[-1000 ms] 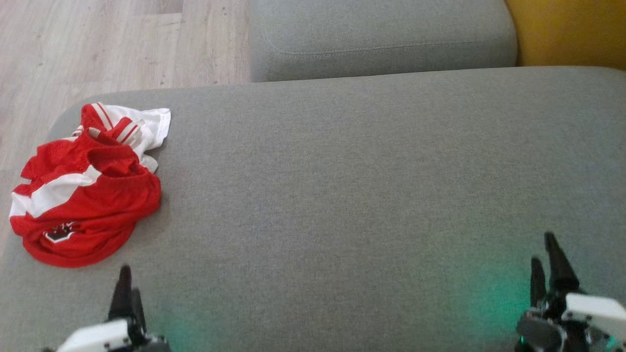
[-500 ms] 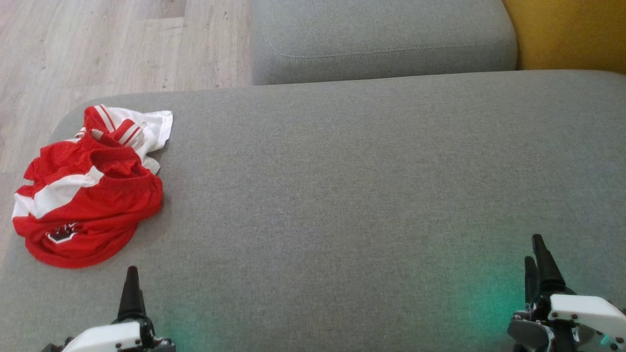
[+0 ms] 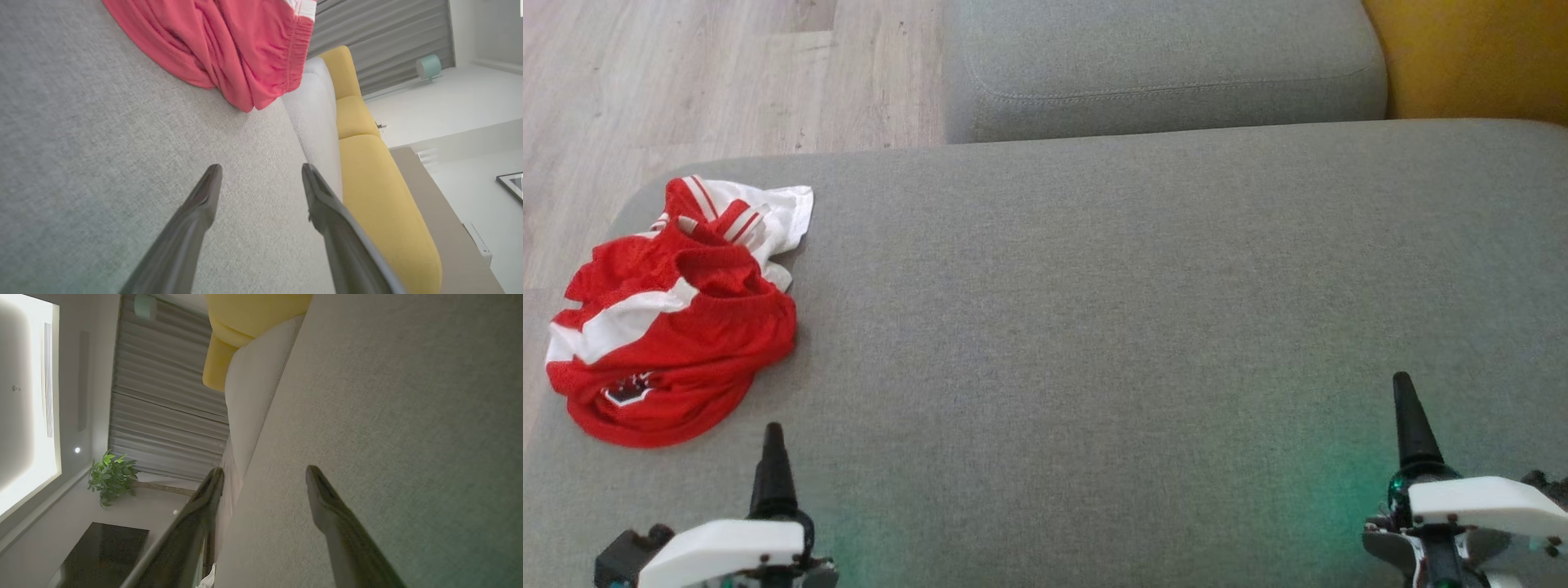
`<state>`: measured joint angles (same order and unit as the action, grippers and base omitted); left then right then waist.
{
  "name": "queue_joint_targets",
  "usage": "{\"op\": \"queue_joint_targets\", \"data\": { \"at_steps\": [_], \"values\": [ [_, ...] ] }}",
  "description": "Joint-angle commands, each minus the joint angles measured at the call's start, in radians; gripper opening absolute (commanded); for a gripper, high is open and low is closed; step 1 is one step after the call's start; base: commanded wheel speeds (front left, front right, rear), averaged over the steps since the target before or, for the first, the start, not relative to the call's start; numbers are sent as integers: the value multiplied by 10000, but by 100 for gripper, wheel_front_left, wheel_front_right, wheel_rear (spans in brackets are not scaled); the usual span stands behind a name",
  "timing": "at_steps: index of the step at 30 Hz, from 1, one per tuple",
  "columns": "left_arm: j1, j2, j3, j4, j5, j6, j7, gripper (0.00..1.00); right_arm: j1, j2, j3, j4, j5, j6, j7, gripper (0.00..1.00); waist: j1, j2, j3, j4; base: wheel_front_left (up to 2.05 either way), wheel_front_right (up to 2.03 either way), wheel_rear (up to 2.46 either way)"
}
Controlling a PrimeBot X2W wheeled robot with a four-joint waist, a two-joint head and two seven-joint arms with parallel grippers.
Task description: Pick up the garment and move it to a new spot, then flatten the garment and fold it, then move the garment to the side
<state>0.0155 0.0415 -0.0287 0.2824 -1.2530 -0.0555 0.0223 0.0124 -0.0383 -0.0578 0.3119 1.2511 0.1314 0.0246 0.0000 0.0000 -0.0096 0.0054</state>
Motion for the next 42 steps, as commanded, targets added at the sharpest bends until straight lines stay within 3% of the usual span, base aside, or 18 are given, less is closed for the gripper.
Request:
{"op": "queue_joint_targets", "data": {
  "at_steps": [1,19,42],
  "values": [
    [-443,47,-17,-401,362,106,-135,100,-351,-44,147,-416,-409,-2,-138,100,0,0,-6,10,0,0,0],
    [-583,54,-487,-443,2209,565,-633,100,-347,-58,620,-656,-2567,-3,-640,100,0,0,-41,110,0,0,0],
    [-739,65,-1381,-1042,5483,1079,-1364,100,-333,-79,1067,-879,-5875,-4,-1377,100,0,0,-95,215,0,0,0]
  ]
}}
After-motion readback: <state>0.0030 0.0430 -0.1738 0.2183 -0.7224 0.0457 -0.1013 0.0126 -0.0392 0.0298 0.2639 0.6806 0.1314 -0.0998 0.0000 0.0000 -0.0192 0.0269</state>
